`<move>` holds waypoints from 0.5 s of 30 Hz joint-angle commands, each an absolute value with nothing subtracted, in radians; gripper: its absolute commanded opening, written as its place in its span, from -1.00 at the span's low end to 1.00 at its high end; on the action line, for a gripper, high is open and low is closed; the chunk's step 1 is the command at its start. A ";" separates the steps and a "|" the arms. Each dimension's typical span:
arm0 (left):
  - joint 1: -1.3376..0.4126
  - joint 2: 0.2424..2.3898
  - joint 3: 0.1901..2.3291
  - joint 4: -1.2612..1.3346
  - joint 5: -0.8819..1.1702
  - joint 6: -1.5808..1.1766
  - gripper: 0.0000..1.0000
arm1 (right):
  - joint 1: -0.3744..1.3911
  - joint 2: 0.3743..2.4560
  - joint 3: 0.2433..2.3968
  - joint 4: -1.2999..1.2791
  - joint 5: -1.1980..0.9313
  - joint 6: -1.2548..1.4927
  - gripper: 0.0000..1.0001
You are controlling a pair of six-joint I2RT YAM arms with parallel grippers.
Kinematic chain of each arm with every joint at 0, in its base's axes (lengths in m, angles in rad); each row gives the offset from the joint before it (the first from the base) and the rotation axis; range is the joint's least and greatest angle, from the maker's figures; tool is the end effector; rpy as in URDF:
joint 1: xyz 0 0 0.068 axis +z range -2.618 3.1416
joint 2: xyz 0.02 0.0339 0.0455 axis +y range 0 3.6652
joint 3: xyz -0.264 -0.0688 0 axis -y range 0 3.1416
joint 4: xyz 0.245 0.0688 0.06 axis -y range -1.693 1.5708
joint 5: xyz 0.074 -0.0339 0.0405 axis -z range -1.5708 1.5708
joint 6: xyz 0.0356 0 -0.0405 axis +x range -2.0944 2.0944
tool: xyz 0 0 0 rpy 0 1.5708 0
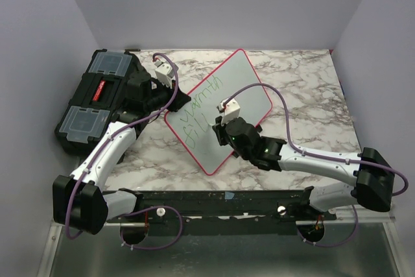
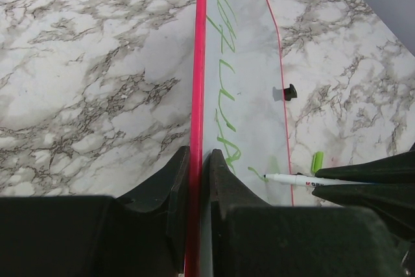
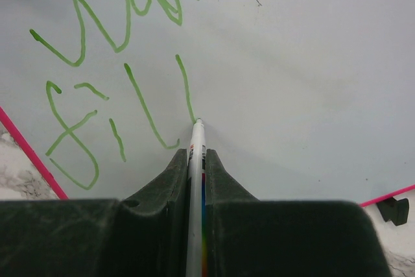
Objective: Write a sentence on the whiteboard
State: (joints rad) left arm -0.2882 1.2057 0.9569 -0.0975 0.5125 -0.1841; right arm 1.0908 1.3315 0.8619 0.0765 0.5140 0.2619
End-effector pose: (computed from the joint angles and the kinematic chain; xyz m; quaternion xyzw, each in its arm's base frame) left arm 0.2604 -0.0954 0.3223 0.1867 0.7830 -0.3317 0.4920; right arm 0.1541 0.2581 0.2724 -0.1946 0.7930 0.1714 0.5512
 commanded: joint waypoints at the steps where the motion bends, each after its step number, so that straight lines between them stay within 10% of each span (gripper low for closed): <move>1: -0.293 1.178 0.945 -0.086 0.499 -0.118 -1.00 | 1.084 1.355 0.901 0.079 0.534 0.245 -0.99; 15: -0.293 1.163 0.939 -0.083 0.502 -0.120 -1.00 | 1.063 1.287 0.983 0.058 0.516 0.211 -0.99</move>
